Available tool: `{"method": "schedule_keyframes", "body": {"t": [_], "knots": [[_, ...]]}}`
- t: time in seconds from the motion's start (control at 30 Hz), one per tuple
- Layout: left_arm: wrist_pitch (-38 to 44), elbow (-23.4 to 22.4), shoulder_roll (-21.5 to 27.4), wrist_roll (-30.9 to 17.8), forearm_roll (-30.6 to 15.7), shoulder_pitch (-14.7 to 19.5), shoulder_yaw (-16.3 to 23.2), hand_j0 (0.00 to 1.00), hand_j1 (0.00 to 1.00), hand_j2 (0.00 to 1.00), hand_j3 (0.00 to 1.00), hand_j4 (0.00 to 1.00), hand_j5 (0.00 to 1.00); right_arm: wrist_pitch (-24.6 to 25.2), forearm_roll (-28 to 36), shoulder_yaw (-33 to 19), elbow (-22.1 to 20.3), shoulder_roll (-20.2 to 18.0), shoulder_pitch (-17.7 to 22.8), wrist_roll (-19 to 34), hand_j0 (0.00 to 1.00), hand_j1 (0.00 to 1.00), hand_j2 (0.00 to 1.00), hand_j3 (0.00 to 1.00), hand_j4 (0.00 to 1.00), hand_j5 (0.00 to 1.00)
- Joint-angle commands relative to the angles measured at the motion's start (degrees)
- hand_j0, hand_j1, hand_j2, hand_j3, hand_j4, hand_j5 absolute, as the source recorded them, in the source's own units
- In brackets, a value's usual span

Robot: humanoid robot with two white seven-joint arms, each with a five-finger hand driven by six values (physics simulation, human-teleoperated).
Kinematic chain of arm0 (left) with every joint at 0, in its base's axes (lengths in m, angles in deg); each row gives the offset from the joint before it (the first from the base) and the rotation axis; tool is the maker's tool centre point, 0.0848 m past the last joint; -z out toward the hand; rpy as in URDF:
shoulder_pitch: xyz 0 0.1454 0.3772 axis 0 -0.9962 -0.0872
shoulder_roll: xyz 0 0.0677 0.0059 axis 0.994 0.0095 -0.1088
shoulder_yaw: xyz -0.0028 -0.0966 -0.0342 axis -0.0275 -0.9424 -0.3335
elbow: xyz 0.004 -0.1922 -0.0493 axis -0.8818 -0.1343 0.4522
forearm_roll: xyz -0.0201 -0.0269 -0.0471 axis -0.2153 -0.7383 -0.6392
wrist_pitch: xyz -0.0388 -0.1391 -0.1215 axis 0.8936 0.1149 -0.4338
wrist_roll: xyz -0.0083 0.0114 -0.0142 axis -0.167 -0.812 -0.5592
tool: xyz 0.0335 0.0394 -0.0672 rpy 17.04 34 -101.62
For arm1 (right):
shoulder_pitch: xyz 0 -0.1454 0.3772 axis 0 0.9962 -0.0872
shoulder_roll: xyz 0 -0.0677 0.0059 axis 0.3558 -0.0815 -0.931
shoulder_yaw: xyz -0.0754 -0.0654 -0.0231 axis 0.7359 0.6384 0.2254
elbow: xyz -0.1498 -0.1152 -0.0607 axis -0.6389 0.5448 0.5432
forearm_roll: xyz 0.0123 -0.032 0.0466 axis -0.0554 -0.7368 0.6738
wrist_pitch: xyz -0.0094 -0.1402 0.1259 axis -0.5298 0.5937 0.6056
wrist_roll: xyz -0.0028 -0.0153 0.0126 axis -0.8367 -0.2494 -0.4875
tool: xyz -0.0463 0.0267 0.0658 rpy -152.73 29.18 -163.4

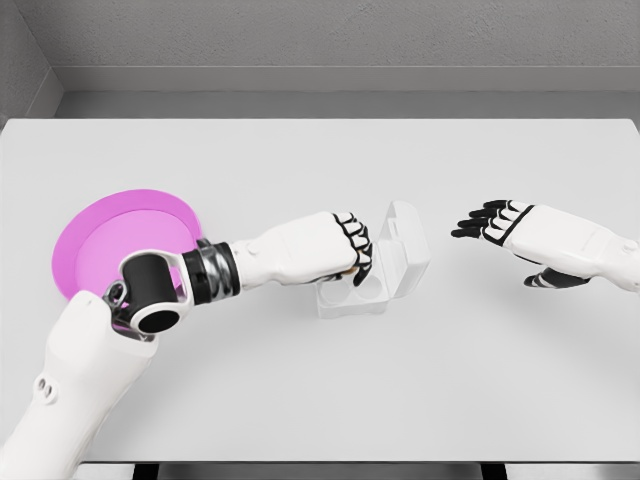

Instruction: Pack egg into the box and close the box lid

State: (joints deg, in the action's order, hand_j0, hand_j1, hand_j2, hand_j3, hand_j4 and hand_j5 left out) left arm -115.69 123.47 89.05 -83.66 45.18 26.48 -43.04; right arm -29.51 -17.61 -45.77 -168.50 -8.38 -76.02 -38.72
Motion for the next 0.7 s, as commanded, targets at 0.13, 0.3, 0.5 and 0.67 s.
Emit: {"method": "schedule_keyframes", "body": {"t": [0.13, 0.3, 0.5, 0.67], "knots": [[0.3, 0.0, 0.1, 0.1, -0.4, -0.4, -0.3, 0.35, 0.35, 0.35, 0.35, 0.35, 0.35, 0.2, 0.4, -0.1, 0.0, -0.1, 0.0, 0.0, 1.0, 1.0, 1.0, 1.0, 1.0, 1.0], [0.3, -0.1, 0.1, 0.1, -0.4, -0.8, -0.3, 0.35, 0.35, 0.35, 0.35, 0.35, 0.35, 0.2, 0.3, -0.1, 0.1, -0.1, 0.0, 0.0, 1.0, 1.0, 1.0, 1.0, 1.0, 1.0], [0.3, -2.2, 0.3, 0.1, -0.4, -0.3, -1.3, 0.35, 0.35, 0.35, 0.35, 0.35, 0.35, 0.2, 0.3, 0.0, 0.1, -0.1, 0.0, 0.0, 1.0, 1.0, 1.0, 1.0, 1.0, 1.0], [0.0, -3.7, -0.1, 0.1, -0.4, 0.2, -1.2, 0.35, 0.35, 0.35, 0.35, 0.35, 0.35, 0.2, 0.3, -0.1, 0.1, -0.1, 0.0, 0.0, 1.0, 1.0, 1.0, 1.0, 1.0, 1.0]]}}
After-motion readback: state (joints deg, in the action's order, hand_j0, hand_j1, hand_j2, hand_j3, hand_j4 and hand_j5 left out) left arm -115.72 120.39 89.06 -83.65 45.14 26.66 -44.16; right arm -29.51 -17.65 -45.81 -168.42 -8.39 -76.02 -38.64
